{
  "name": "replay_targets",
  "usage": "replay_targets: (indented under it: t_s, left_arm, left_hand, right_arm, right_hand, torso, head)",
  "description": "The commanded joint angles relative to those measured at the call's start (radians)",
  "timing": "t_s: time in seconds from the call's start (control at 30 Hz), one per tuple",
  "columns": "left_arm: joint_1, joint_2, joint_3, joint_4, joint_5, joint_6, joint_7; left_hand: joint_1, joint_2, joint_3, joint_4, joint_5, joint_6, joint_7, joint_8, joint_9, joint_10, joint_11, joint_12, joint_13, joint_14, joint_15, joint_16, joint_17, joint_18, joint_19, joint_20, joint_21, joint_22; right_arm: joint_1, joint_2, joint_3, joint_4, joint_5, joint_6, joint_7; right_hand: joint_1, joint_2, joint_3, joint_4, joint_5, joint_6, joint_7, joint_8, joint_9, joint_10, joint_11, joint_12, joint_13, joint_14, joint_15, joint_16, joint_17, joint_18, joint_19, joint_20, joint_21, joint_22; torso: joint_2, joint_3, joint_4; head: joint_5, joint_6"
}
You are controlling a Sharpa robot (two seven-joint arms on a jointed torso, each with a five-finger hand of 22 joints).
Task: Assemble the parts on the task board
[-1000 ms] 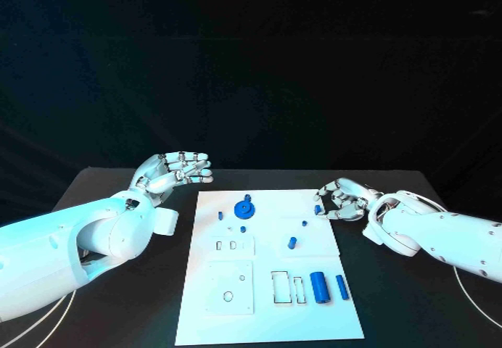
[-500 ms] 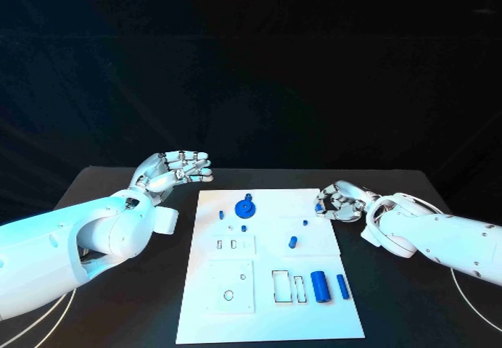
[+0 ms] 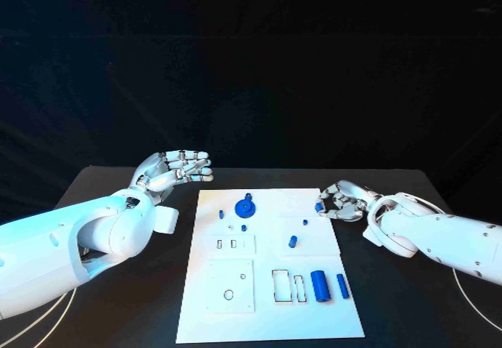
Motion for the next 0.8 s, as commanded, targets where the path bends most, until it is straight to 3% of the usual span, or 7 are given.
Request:
replay_targets:
  t_s: [0.03,0.2,0.5,0.8]
  left_arm:
    - [0.000,0.001,0.001,0.002,0.003,0.016,0.005]
    - [0.000,0.001,0.001,0.002,0.003,0.017,0.004]
    - [0.001,0.000,0.001,0.002,0.003,0.019,0.002]
    - [0.001,-0.002,0.001,0.003,0.003,0.020,0.000]
  left_hand:
    - [0.003,0.010,-0.002,-0.006,-0.004,-0.005,0.023,-0.003,0.002,0.003,0.003,-0.003,0.001,0.000,-0.001,-0.003,0.001,0.003,-0.008,0.000,0.007,0.001]
    - [0.003,0.010,-0.002,-0.006,-0.004,-0.005,0.023,-0.003,0.002,0.003,0.003,-0.003,0.001,0.000,-0.001,-0.003,0.001,0.003,-0.008,0.000,0.007,0.001]
    - [0.002,0.010,-0.003,-0.006,-0.004,-0.005,0.024,-0.003,0.002,0.002,0.003,-0.003,0.001,0.000,-0.001,-0.004,0.001,0.003,-0.008,0.000,0.007,0.001]
    - [0.000,0.011,-0.003,-0.005,-0.004,-0.005,0.024,-0.003,0.002,0.002,0.004,-0.003,0.001,0.000,-0.001,-0.004,0.002,0.003,-0.008,0.001,0.008,0.001]
  right_arm:
    - [-0.003,0.000,-0.001,0.001,-0.014,0.007,-0.002]
    - [-0.003,0.000,-0.001,0.004,-0.013,0.001,0.001]
    - [-0.003,0.003,-0.001,0.000,-0.011,-0.022,0.003]
    - [-0.002,0.014,-0.001,-0.003,-0.010,-0.032,0.004]
  right_hand:
    - [-0.012,-0.003,0.008,-0.001,-0.006,0.005,-0.001,0.000,-0.001,0.009,0.000,0.005,0.147,0.091,-0.001,0.003,0.204,-0.014,0.105,-0.001,0.004,0.263]
    - [-0.014,-0.004,0.009,0.000,-0.009,0.005,0.000,-0.001,-0.002,0.009,0.000,0.005,0.147,0.091,-0.001,0.003,0.205,-0.014,0.105,-0.001,0.004,0.263]
    - [-0.028,-0.014,0.022,0.002,-0.050,0.001,0.002,-0.009,-0.006,0.008,0.002,0.003,0.146,0.091,0.001,0.003,0.206,-0.014,0.105,0.000,0.004,0.263]
    - [-0.029,-0.014,0.022,0.003,-0.053,0.000,0.002,-0.010,-0.007,0.009,0.002,0.004,0.147,0.091,0.001,0.003,0.206,-0.014,0.105,0.000,0.004,0.263]
  torso:
    - [0.000,-0.0001,-0.0001]
    - [0.000,-0.0010,0.0010]
    - [0.000,-0.0015,0.0015]
    - [0.000,-0.0012,0.0013]
  head:
    - [-0.001,0.000]
    - [-0.002,-0.001]
    - [-0.003,-0.002]
    - [-0.002,-0.004]
